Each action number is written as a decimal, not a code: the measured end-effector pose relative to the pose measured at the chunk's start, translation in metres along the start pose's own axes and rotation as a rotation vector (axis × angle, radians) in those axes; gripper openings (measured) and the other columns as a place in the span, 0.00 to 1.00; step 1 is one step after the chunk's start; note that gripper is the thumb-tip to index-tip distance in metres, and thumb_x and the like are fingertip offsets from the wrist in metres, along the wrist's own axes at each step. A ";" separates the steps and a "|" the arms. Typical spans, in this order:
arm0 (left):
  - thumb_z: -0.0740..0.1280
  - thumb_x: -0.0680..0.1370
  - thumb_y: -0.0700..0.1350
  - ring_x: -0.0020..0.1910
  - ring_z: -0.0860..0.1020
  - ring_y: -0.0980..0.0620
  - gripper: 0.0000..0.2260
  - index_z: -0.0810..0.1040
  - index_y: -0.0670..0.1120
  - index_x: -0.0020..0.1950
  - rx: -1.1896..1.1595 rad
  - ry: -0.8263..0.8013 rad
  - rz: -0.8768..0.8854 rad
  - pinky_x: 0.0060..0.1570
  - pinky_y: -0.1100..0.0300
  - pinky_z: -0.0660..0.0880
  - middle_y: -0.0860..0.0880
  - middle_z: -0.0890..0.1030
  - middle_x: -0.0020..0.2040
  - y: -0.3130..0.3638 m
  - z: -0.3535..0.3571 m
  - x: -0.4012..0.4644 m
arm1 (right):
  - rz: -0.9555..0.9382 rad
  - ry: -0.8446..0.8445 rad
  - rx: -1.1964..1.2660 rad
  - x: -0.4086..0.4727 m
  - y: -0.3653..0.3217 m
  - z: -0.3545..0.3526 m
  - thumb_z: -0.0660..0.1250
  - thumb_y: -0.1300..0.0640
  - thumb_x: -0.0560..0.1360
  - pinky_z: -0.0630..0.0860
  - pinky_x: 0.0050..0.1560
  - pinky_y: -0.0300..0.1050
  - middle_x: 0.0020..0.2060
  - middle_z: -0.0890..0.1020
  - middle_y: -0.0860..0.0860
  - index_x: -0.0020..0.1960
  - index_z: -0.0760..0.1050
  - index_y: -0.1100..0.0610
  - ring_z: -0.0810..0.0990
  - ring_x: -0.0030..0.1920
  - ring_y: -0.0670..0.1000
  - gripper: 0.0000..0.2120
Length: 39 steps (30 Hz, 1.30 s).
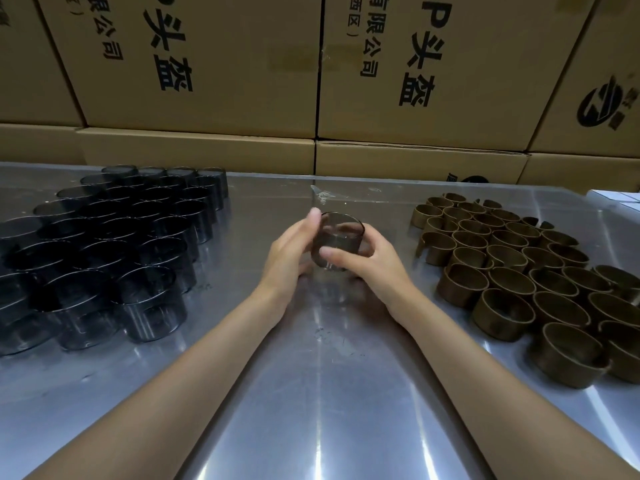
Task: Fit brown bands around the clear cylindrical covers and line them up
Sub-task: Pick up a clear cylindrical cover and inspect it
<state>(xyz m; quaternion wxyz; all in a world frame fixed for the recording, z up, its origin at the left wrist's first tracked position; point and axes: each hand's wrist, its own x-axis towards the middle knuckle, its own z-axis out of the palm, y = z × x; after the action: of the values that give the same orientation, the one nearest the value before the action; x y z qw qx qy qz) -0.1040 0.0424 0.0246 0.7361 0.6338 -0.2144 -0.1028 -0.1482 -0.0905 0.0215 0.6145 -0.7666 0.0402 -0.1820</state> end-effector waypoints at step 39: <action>0.68 0.77 0.48 0.49 0.82 0.55 0.07 0.86 0.52 0.48 -0.145 0.002 0.107 0.53 0.66 0.76 0.48 0.86 0.47 0.016 0.021 -0.006 | 0.349 -0.145 0.665 0.003 -0.008 0.002 0.50 0.29 0.71 0.50 0.20 0.35 0.23 0.70 0.52 0.34 0.72 0.56 0.55 0.19 0.45 0.32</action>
<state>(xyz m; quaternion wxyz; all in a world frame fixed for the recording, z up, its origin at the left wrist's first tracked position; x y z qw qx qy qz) -0.1205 0.0294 0.0413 0.7845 0.5667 -0.2393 -0.0782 -0.1460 -0.0880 0.0296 0.8528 -0.5177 0.0651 -0.0231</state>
